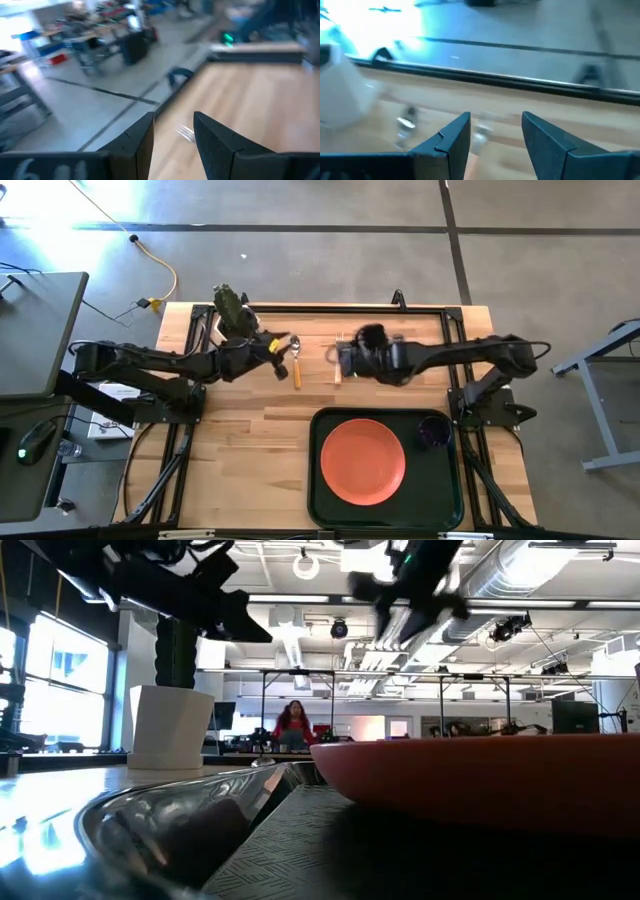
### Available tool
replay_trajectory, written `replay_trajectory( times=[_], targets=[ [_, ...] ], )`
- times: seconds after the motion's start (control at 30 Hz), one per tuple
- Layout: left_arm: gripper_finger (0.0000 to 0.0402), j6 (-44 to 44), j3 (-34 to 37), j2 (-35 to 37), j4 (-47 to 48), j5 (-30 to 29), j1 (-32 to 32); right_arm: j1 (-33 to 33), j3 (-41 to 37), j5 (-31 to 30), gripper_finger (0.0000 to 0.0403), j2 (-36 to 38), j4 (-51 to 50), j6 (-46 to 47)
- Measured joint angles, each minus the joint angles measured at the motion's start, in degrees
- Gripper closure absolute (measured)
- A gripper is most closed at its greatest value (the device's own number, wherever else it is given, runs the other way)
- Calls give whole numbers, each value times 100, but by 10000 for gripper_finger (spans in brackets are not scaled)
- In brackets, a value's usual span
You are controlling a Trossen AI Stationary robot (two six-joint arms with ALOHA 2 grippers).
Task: Pick and place plate/cup/fork/spoon on tray
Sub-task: Put the light yellow fork on the black serving tray to the right of the orange plate
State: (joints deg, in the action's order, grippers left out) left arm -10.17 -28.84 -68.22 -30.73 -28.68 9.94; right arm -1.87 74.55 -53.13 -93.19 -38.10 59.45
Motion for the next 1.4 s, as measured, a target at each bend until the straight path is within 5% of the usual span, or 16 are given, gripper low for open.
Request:
replay_trajectory(
  times=[0.1,0.23,0.53,1.0,1.4],
  targets=[
    [275,264,15,-19,-294,-45,165,-449,-688,913,234,-215,2220,-1368],
    [275,316,18,-44,-418,139,277,-804,-1278,1862,234,-538,3149,-1123],
    [275,4,20,-46,92,-39,361,-838,-1801,2350,234,-690,3038,-286],
    [275,-4,18,-46,-258,-43,371,-944,-769,3349,234,-1727,2011,69],
    [275,-208,18,-46,-263,-24,518,-913,444,3079,236,-2758,408,-156]
  ],
)
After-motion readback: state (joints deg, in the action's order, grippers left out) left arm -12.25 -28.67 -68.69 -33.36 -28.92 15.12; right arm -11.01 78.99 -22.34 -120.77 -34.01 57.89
